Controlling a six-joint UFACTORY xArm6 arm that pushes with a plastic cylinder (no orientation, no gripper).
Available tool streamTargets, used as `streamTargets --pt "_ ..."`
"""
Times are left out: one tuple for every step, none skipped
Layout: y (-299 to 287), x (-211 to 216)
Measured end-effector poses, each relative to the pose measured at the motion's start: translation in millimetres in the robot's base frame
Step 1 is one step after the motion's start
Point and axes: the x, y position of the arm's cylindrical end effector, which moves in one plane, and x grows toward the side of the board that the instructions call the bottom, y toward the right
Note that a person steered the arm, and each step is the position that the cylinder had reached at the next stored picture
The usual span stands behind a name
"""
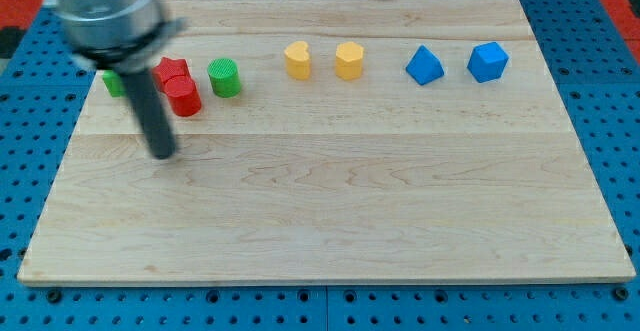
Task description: Place the red circle below the green circle
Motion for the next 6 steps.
streamTargets --pt "-40 -42" --pt "-43 -62" --pt "-24 -67" --pt "29 -67" --pt "87 -66" --pt "138 -55"
